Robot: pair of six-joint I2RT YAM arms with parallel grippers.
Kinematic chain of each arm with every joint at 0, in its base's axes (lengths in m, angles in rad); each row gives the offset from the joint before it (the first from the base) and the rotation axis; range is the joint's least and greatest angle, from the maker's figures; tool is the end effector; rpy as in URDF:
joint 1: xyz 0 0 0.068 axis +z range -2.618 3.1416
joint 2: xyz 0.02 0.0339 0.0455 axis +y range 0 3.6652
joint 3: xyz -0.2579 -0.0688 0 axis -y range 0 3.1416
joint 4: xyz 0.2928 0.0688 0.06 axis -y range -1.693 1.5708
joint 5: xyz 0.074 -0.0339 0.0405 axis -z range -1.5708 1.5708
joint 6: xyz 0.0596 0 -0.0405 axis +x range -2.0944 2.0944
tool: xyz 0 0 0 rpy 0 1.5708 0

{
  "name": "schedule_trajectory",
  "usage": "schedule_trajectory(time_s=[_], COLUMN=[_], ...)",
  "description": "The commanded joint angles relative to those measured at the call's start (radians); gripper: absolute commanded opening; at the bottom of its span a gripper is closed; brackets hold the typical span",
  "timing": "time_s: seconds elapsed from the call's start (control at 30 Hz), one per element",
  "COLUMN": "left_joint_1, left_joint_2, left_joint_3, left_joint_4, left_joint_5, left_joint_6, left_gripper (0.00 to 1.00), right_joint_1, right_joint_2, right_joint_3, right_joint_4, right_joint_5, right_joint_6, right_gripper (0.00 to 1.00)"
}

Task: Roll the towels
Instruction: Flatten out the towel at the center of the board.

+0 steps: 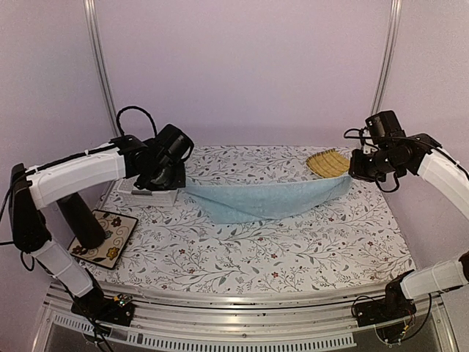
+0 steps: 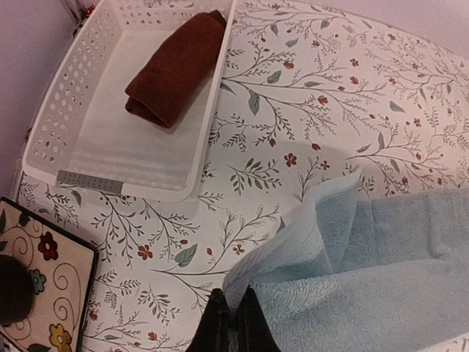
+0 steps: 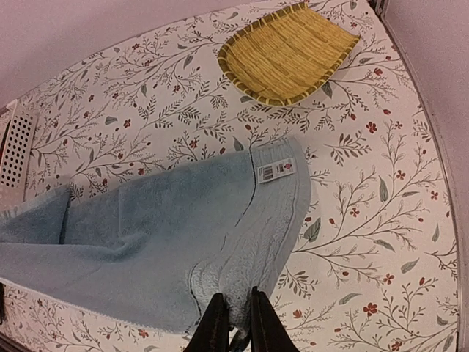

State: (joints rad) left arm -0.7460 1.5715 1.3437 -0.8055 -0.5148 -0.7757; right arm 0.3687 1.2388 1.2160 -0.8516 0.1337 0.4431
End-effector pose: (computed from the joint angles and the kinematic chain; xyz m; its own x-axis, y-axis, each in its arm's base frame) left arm 0.3015 -0.2387 0.2556 -0.7344 -0.1512 -0.6617 -0.1522 0.9867 -0.0566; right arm 0.2971 0.1063 0.3085 -0.7654 0.1598 -0.6234 0.0562 0.9816 0.1826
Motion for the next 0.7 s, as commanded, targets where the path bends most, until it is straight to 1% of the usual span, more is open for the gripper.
schedule_trajectory(time_s=[0.0, 0.1, 0.2, 0.33, 0.43, 0.5, 0.53, 0.57, 0.67], left_joint_1=[0.036, 0.039, 0.039, 0.015, -0.015, -0.032, -0.044, -0.052, -0.057], left_joint_2=[0.007, 0.01, 0.009, -0.023, -0.069, -0.098, -0.115, -0.131, -0.168], left_joint_3=[0.093, 0.154, 0.193, 0.193, 0.149, 0.092, 0.053, 0.008, -0.12], left_joint_4=[-0.081, -0.088, -0.092, -0.128, -0.152, -0.171, -0.173, -0.172, -0.172], left_joint_5=[-0.081, -0.1, -0.056, -0.005, 0.009, 0.025, 0.034, 0.041, 0.061], left_joint_6=[0.062, 0.104, 0.131, 0.1, 0.064, 0.037, 0.025, 0.012, -0.021], left_gripper=[0.0, 0.0, 0.0, 0.0, 0.0, 0.0, 0.0, 0.0, 0.0], right_joint_1=[-0.039, -0.054, -0.054, -0.054, -0.054, -0.052, -0.046, -0.034, 0.023], right_joint_2=[0.004, -0.009, -0.021, -0.08, -0.123, -0.136, -0.142, -0.145, -0.137], right_joint_3=[0.106, 0.142, 0.163, 0.154, 0.132, 0.096, 0.068, 0.038, -0.054], right_joint_4=[-0.029, -0.008, -0.006, 0.012, 0.024, 0.022, 0.029, 0.04, 0.087], right_joint_5=[0.118, 0.127, 0.12, 0.051, -0.057, -0.12, -0.155, -0.181, -0.244], right_joint_6=[-0.095, -0.147, -0.183, -0.202, -0.228, -0.253, -0.27, -0.285, -0.342], right_gripper=[0.12, 0.12, 0.11, 0.09, 0.09, 0.12, 0.17, 0.25, 0.36])
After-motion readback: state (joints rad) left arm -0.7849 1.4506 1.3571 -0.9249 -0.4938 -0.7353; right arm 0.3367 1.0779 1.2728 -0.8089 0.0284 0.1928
